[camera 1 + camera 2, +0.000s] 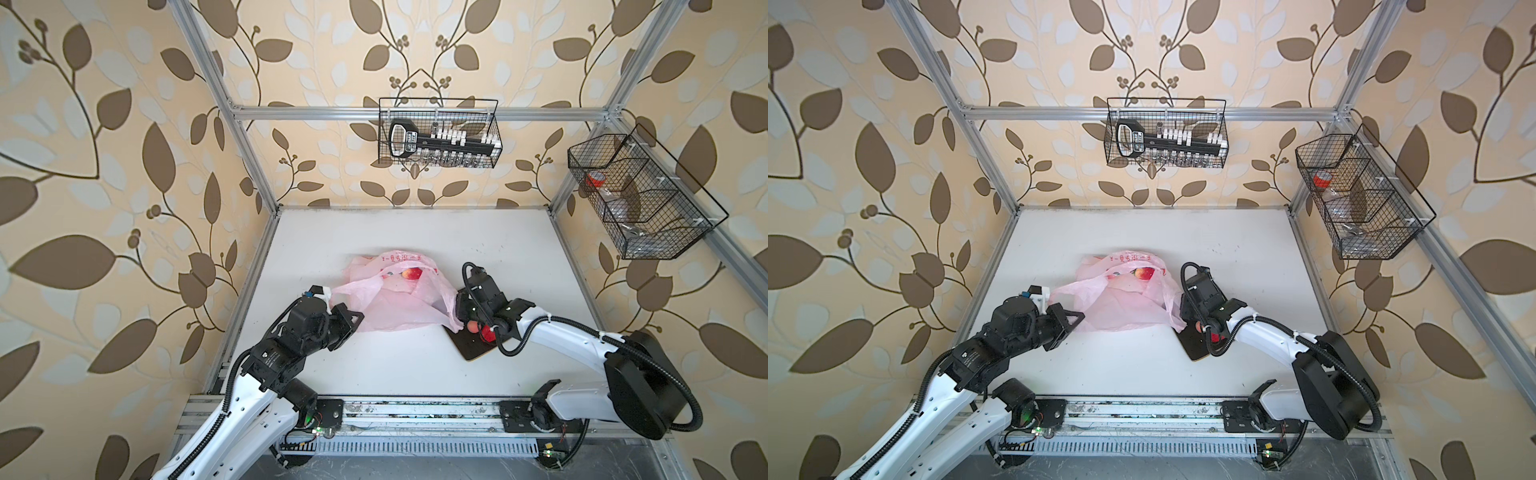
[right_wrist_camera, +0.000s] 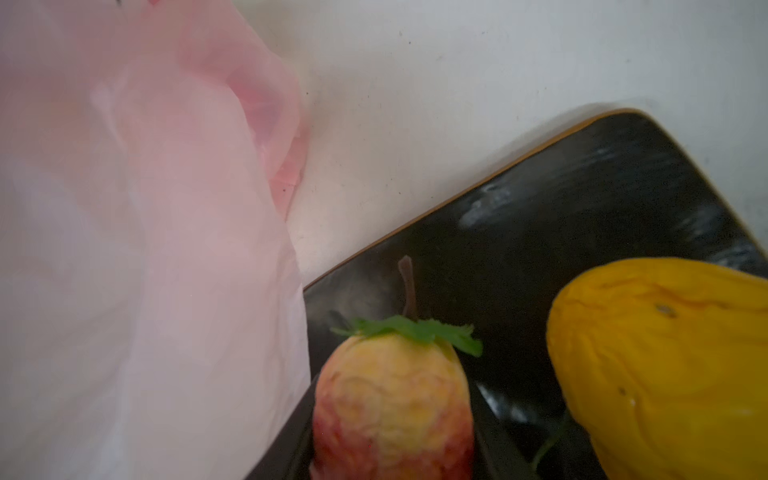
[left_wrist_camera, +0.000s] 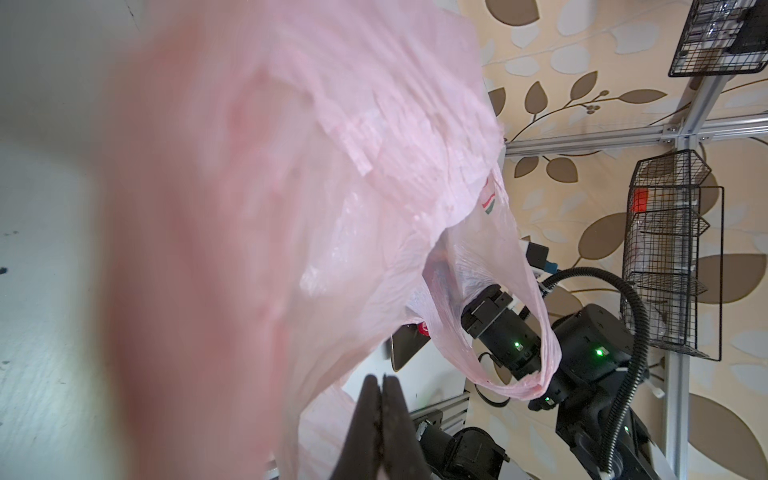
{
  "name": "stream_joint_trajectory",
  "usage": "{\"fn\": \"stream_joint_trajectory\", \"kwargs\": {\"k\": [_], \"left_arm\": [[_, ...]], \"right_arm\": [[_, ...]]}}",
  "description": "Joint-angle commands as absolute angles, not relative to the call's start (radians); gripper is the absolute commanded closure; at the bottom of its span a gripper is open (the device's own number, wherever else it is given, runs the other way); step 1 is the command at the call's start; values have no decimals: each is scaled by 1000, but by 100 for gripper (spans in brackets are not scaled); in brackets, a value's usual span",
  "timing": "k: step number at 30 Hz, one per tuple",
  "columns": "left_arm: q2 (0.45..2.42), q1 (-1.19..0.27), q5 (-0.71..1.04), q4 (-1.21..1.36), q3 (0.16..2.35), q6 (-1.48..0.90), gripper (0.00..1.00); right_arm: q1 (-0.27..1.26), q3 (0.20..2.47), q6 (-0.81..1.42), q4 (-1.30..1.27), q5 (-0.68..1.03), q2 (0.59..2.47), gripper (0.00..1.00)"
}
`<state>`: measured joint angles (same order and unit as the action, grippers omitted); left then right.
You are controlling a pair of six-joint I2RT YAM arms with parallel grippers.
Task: Take the fake fruits out of the plastic bag
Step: 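Lower the leafy apple onto the dark mat beside the pear, then open the right gripper to release the apple and raise it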
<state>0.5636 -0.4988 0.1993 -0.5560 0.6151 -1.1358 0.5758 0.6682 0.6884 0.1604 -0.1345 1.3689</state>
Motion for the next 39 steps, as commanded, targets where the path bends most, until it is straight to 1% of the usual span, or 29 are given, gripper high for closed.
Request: {"fn": "stream_joint_trajectory", "kwargs": {"k": [1, 7, 13, 18, 22, 27, 29, 31, 35, 39], "left_arm": [[557, -511, 179, -553, 618, -1140, 100], [558, -510, 178, -553, 618, -1140, 100], [557, -511, 175, -557, 618, -1141, 100], [557, -511, 174, -558, 618, -1141, 100], [557, -510, 175, -558, 620, -1139, 100], [558, -510, 179, -550, 614, -1141, 100], [560, -510, 181, -544, 610, -1143, 100], [563, -510, 185, -537, 608, -1144, 100], [569, -511, 191, -529, 604, -1145, 100], [569, -511, 191, -528, 607, -1144, 100]], "right_arm": [[580, 656, 667, 114, -144, 1415, 60], [600, 669, 643, 110, -185, 1479, 51], [601, 671, 637, 135, -206, 1451, 39], [599, 674, 640, 201, -243, 1335, 30], [593, 678, 653, 300, -308, 1176, 26], [580, 723, 655, 453, -457, 931, 26], [579, 764, 630, 492, -495, 853, 29], [580, 820, 582, 510, -489, 798, 34], [585, 933, 472, 518, -440, 797, 43], [652, 1028, 425, 494, -322, 869, 47]]}}
